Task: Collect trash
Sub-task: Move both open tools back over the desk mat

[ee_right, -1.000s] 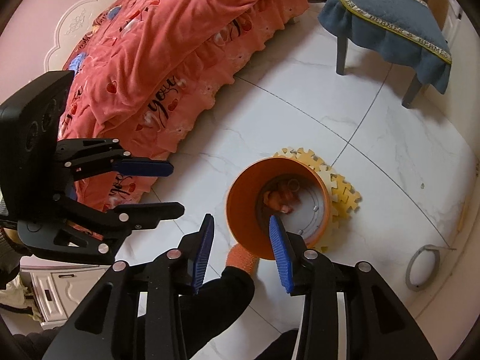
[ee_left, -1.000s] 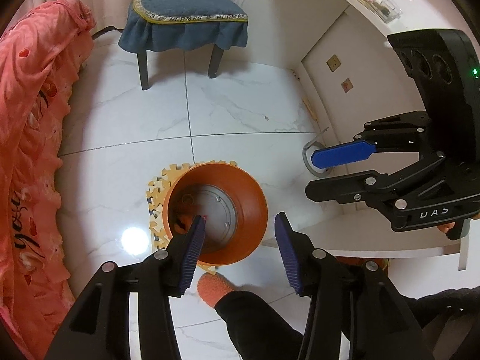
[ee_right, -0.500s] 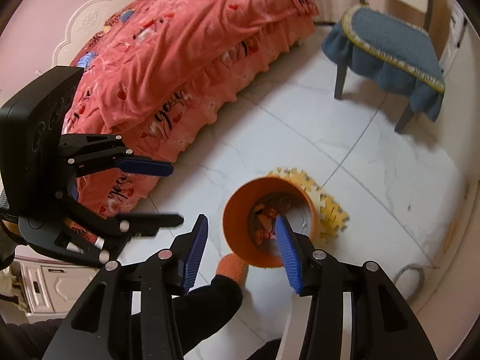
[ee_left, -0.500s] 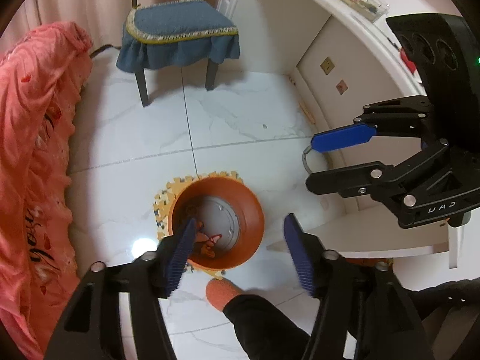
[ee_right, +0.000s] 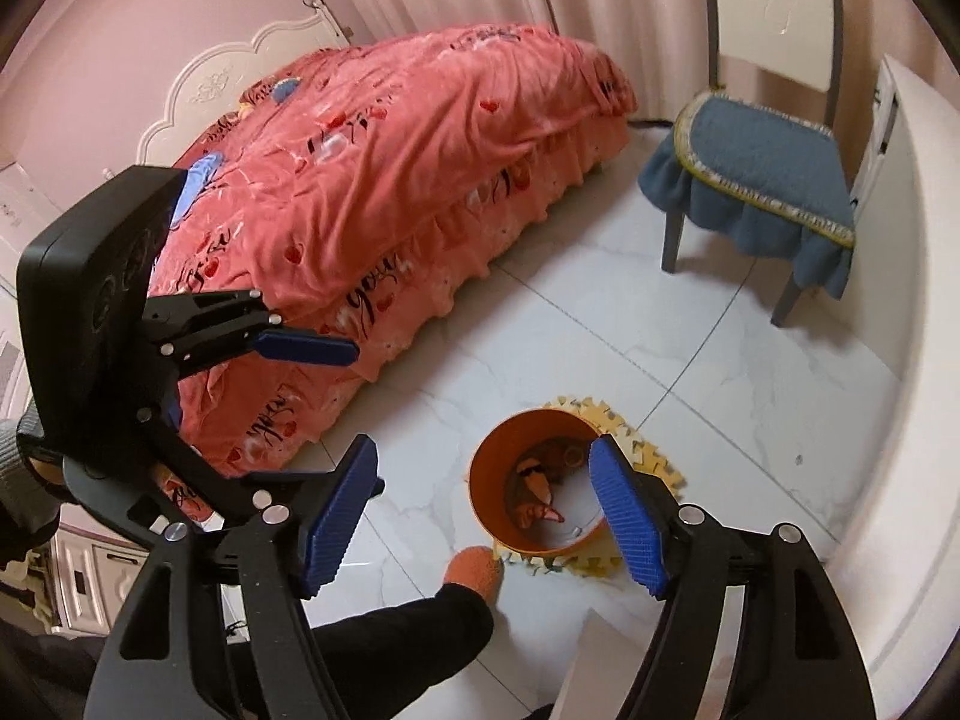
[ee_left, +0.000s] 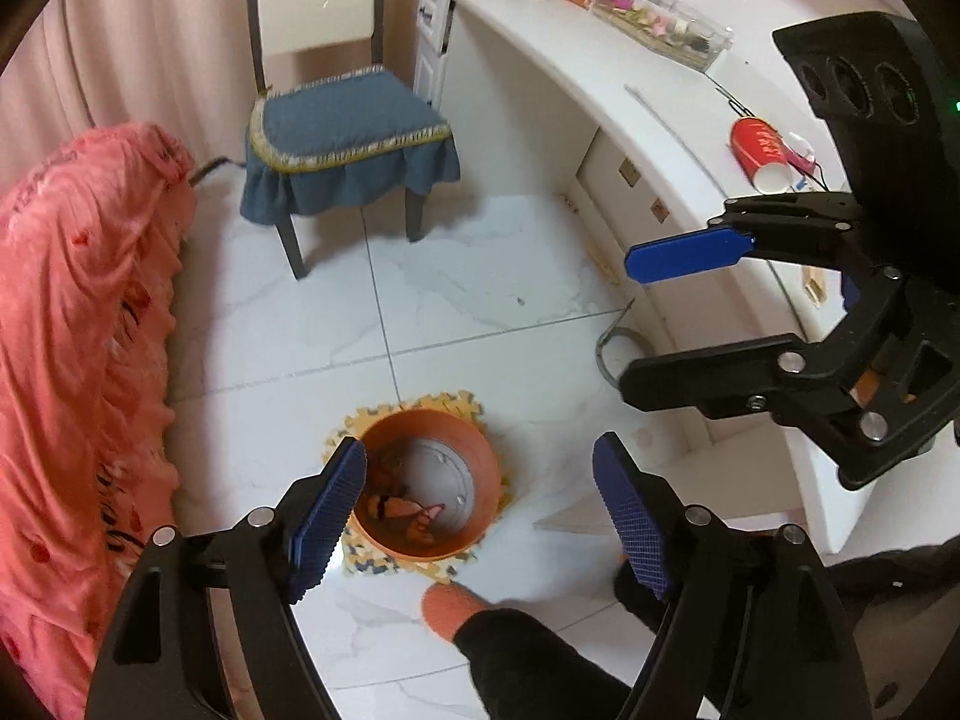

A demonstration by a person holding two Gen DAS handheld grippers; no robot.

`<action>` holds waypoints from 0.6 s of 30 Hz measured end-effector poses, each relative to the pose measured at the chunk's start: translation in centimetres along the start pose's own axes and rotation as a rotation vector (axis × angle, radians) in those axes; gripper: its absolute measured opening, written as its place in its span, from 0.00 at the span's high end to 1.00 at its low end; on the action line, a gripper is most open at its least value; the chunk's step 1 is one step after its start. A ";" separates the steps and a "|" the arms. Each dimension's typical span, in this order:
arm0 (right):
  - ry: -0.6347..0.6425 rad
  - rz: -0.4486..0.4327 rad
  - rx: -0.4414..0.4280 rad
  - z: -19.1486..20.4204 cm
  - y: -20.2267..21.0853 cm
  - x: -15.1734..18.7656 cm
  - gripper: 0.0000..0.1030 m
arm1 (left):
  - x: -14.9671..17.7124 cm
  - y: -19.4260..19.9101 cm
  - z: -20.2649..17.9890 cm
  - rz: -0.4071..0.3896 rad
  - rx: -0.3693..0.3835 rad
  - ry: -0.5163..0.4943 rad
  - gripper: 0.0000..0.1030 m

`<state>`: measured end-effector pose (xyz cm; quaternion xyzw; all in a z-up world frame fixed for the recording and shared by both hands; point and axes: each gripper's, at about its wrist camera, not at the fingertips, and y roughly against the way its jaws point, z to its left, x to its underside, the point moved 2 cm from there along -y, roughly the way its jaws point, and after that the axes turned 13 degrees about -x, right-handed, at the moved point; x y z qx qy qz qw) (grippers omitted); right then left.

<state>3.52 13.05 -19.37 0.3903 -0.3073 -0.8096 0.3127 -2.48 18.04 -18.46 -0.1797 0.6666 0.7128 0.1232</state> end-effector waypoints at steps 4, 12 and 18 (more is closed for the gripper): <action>0.038 -0.042 0.025 1.4 3.5 0.7 0.24 | -1.0 2.1 -1.1 -0.034 -0.034 -0.028 0.18; 0.031 -0.155 0.053 2.7 10.6 1.8 0.24 | -2.9 6.5 -3.8 -0.108 -0.049 -0.042 0.14; 0.021 -0.241 0.085 3.2 16.2 3.5 0.20 | -4.4 8.8 -7.1 -0.160 -0.037 -0.096 0.11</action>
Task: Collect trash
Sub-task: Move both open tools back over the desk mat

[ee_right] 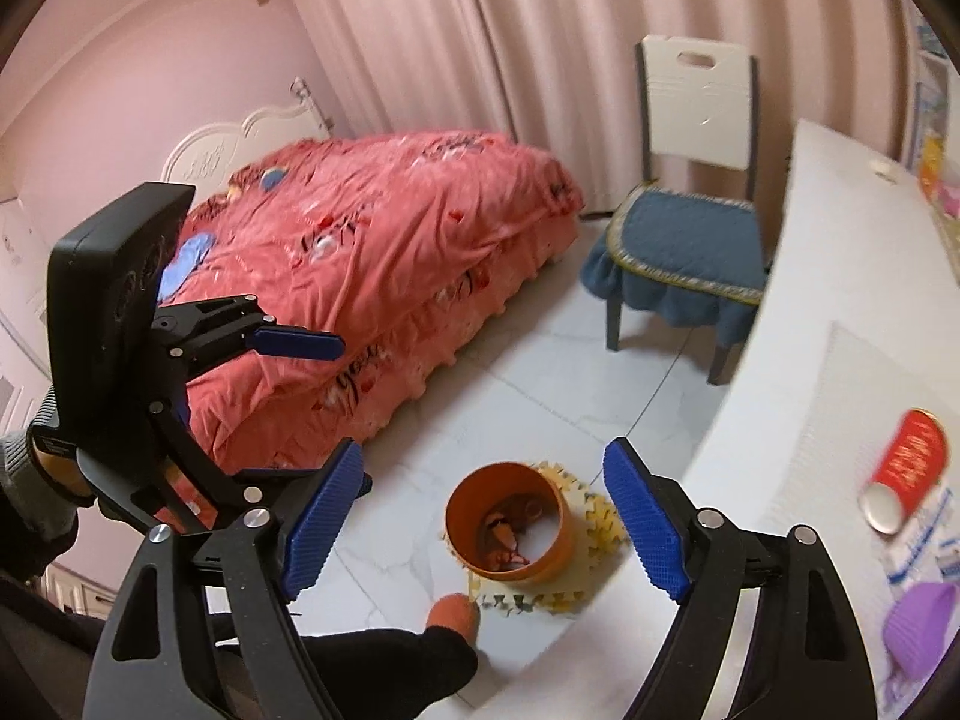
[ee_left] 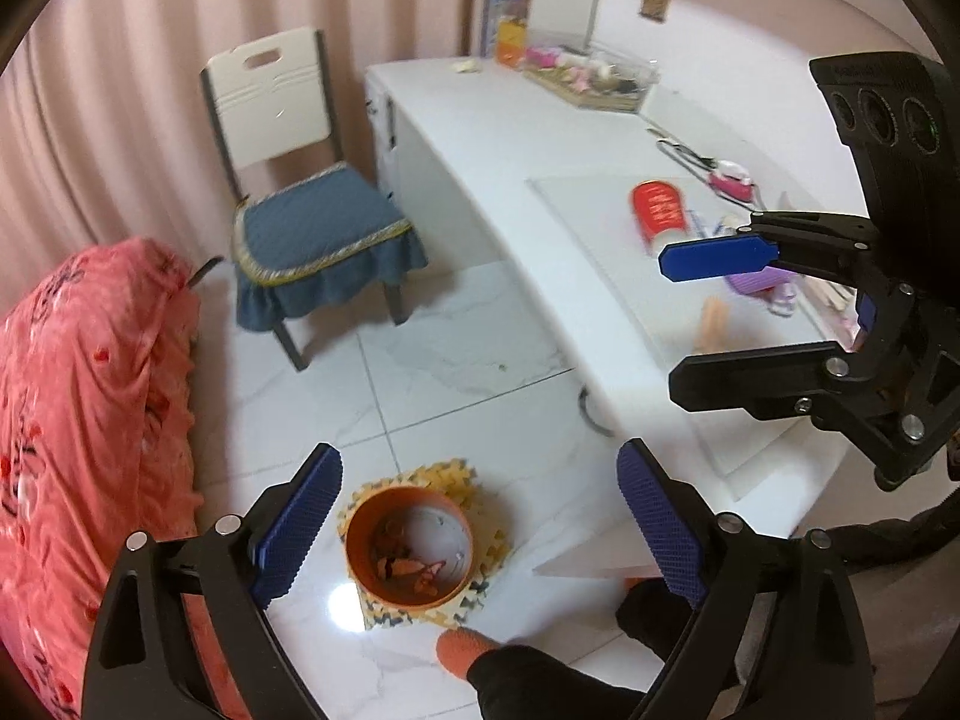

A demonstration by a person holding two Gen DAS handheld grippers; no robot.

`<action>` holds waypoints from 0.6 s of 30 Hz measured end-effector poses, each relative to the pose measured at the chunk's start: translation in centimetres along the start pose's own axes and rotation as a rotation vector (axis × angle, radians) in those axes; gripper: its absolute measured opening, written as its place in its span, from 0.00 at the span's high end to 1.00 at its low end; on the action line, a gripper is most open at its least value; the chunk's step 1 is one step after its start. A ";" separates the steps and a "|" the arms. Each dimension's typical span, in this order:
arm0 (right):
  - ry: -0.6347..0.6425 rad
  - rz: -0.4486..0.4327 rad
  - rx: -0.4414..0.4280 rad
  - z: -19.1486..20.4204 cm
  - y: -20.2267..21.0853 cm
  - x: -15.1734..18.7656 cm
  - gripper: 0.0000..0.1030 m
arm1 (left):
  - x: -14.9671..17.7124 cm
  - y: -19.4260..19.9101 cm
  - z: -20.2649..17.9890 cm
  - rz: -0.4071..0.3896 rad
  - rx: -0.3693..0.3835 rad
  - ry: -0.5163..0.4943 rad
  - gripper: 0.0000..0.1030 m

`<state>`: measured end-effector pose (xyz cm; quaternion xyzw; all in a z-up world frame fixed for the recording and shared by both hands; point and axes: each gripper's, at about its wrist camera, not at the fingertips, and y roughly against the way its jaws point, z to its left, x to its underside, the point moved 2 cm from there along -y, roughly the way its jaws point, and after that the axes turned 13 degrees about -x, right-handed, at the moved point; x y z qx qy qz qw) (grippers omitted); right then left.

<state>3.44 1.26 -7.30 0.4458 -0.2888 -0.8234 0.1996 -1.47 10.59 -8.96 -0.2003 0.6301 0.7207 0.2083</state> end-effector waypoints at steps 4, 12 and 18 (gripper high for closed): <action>-0.001 -0.042 0.044 -0.2 3.4 0.6 0.20 | -1.4 0.9 -2.3 -0.031 0.019 -0.059 0.11; -0.063 -0.147 0.152 -1.9 10.2 3.2 0.20 | -4.4 2.0 -7.8 -0.097 0.103 -0.185 0.07; -0.140 -0.219 0.240 -3.7 15.3 6.0 0.20 | -6.1 1.9 -12.1 -0.122 0.175 -0.292 0.07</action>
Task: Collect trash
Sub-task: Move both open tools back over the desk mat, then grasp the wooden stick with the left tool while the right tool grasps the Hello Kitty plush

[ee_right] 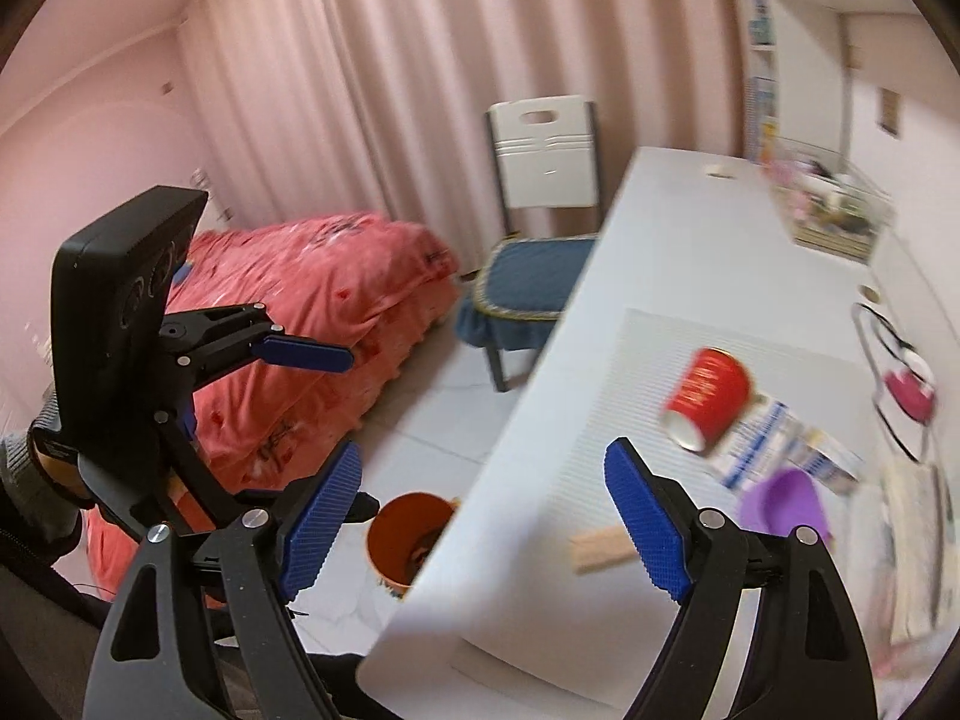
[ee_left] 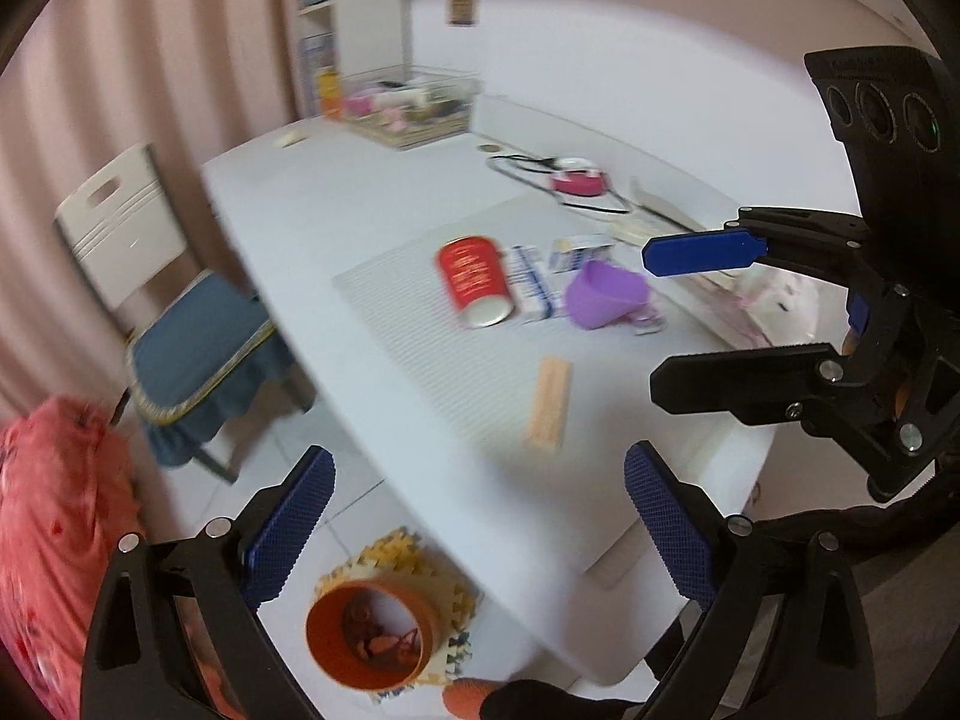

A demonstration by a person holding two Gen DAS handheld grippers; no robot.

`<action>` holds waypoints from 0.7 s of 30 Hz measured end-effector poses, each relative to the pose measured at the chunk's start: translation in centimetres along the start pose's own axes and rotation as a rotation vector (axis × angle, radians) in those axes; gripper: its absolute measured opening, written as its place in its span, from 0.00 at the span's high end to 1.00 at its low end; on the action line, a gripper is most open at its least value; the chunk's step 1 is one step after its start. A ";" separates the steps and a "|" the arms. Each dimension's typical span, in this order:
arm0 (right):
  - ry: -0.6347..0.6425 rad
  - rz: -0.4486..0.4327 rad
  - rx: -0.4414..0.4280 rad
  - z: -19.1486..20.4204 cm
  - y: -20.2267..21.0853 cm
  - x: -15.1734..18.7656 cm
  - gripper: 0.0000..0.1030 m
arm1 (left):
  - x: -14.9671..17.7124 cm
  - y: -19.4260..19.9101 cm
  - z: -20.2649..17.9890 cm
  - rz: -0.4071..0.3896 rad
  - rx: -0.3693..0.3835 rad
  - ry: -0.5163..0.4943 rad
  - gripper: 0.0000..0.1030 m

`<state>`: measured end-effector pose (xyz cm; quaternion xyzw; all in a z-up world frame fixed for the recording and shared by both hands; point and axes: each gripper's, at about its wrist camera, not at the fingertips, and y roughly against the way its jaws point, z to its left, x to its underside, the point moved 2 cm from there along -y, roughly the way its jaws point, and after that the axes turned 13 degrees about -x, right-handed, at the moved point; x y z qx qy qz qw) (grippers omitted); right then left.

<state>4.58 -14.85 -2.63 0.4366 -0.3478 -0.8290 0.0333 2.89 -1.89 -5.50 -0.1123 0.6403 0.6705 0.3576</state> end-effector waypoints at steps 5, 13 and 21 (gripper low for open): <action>-0.069 -0.043 0.087 -3.0 3.4 1.4 0.20 | -2.1 -1.0 -2.7 -0.012 0.056 -0.070 0.07; -0.183 -0.068 0.194 -7.1 7.1 3.9 0.20 | -3.8 -3.4 -6.4 0.012 0.129 -0.151 0.07; -0.253 -0.066 0.255 -10.3 8.9 5.9 0.20 | -5.0 -5.9 -8.6 0.053 0.168 -0.182 0.07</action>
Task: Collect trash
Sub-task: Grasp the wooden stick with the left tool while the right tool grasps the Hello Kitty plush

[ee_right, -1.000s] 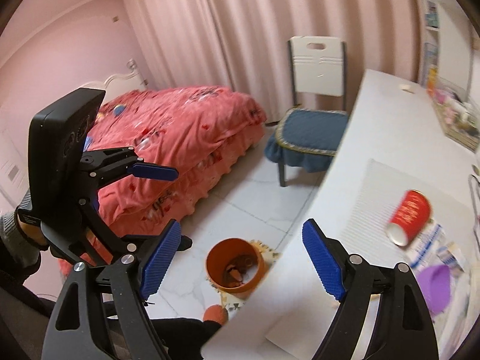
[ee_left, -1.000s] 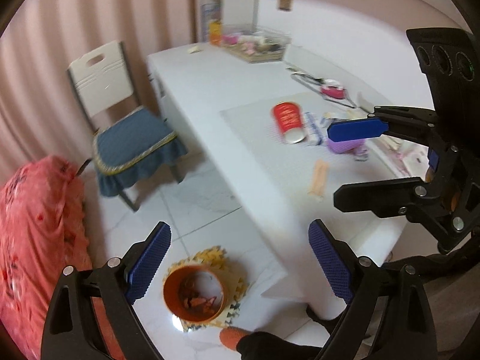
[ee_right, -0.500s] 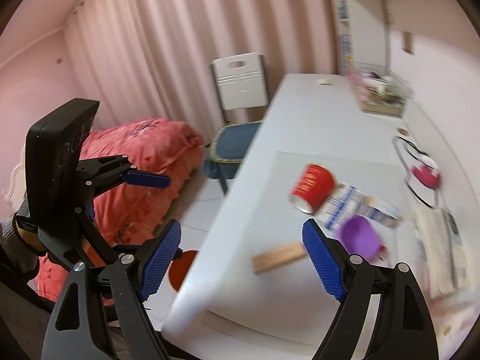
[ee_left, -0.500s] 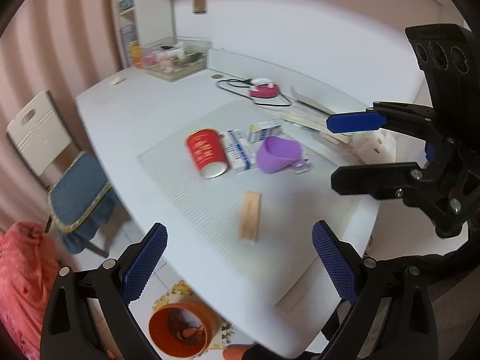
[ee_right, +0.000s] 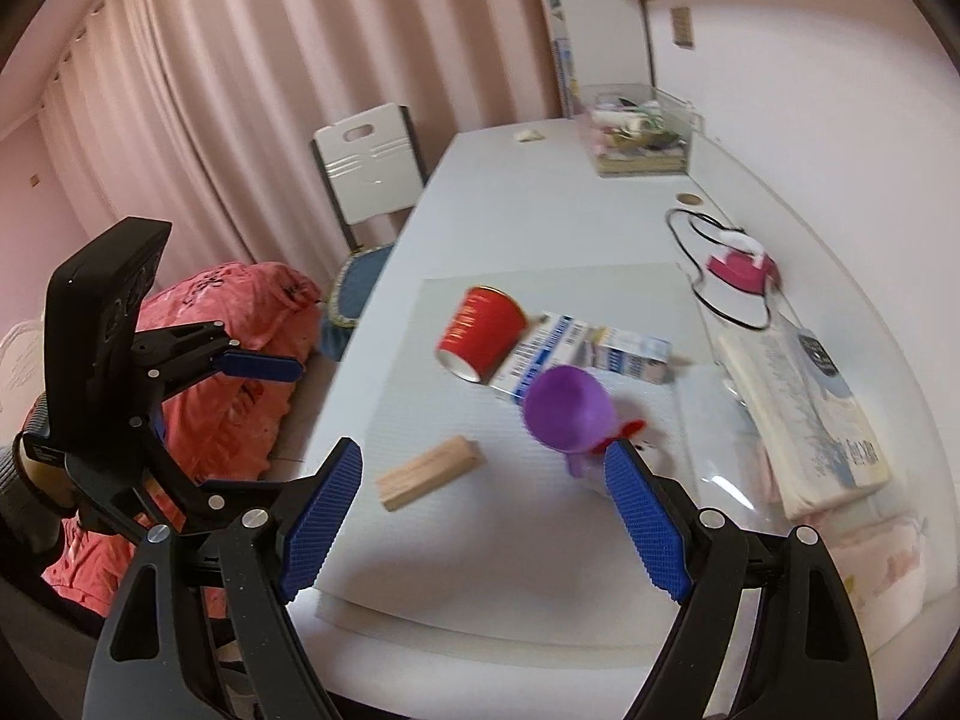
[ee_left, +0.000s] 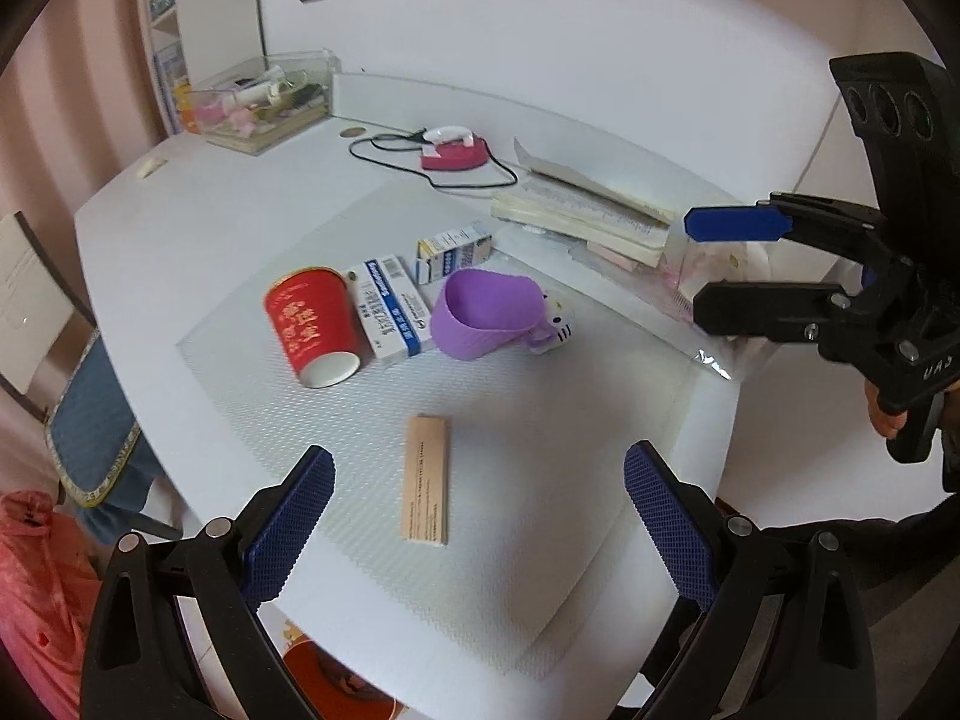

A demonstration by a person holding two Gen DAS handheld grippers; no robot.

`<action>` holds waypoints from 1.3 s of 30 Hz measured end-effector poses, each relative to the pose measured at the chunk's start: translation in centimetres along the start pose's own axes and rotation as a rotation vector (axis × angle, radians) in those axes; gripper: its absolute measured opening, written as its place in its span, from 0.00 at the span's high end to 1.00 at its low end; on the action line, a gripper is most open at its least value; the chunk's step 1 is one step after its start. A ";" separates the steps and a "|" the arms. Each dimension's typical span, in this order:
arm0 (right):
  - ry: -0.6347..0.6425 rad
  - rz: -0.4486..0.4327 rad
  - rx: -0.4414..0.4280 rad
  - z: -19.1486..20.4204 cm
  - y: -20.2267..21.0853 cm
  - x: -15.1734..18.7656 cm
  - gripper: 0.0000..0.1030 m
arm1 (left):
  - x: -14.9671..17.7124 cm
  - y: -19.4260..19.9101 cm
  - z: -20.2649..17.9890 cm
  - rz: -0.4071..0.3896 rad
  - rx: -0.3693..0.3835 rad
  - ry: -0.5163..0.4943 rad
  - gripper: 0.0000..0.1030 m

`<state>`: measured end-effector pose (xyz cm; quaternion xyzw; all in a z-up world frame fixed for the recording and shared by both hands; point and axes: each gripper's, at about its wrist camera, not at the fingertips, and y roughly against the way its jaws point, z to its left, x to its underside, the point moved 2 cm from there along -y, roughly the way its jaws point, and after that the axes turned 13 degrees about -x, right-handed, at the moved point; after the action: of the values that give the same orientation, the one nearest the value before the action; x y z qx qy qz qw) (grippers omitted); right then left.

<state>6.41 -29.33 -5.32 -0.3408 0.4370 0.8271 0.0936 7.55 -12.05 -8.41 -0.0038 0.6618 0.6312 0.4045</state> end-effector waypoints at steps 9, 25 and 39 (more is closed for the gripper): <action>-0.068 0.056 0.043 -5.2 -2.7 1.9 0.20 | 0.4 -4.9 -0.3 0.088 0.027 0.026 0.07; -0.019 0.163 0.106 -11.0 -9.6 3.9 0.23 | 2.3 -10.8 0.3 0.155 -0.015 0.084 0.07; -0.010 0.247 0.070 -13.4 -14.1 3.8 0.54 | 3.0 -12.6 0.5 0.178 -0.042 0.102 0.39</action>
<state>16.43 -31.98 -22.18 -0.2767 0.5036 0.8184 0.0049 12.33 -12.67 -20.44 0.0143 0.6661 0.6771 0.3124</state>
